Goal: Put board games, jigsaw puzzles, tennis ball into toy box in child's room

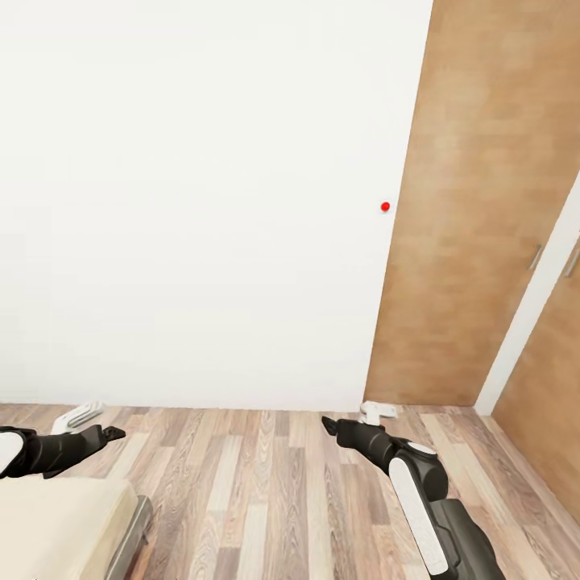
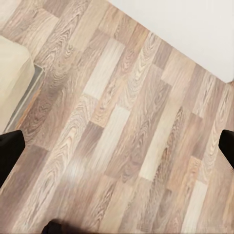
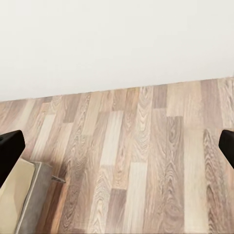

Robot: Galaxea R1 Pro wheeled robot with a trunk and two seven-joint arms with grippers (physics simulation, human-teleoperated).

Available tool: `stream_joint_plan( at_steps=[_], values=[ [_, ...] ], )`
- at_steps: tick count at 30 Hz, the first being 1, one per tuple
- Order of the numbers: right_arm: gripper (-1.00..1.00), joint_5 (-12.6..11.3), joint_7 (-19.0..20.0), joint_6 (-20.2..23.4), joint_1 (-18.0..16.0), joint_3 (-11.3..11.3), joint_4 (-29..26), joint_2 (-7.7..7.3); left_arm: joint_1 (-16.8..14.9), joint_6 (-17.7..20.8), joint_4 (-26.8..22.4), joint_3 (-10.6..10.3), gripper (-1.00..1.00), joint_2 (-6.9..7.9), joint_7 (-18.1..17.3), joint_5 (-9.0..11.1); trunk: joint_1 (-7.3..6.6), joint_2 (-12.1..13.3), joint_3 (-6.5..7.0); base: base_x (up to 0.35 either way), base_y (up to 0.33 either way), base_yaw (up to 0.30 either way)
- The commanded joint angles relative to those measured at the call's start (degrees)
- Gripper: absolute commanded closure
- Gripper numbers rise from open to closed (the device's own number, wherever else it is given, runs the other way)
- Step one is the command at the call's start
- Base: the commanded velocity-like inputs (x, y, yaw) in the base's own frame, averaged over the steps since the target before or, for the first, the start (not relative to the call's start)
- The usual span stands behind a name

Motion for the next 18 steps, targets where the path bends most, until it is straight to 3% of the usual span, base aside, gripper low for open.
stream_joint_plan(
  at_steps=[1,10,18],
  values=[
    [-1.00,-0.39,-0.32,0.26,-0.04,0.01,-0.07,0.00,-0.10,0.01,-0.04,-0.12,-1.00,-0.05,0.63,0.57,0.07,-0.14,-0.15,0.247,-0.210,0.293],
    [-1.00,-0.44,-1.47,0.32,-0.05,-0.01,0.15,0.11,-0.10,0.01,-0.04,-0.12,-1.00,-0.20,0.67,0.49,0.07,-0.14,-0.34,0.245,-0.214,0.293],
    [-1.00,-0.55,-6.70,0.18,-0.23,-0.01,0.47,0.28,-0.10,0.01,-0.04,-0.12,-1.00,-0.20,0.64,0.48,0.07,-0.14,-0.61,0.244,-0.215,0.291]
  ],
)
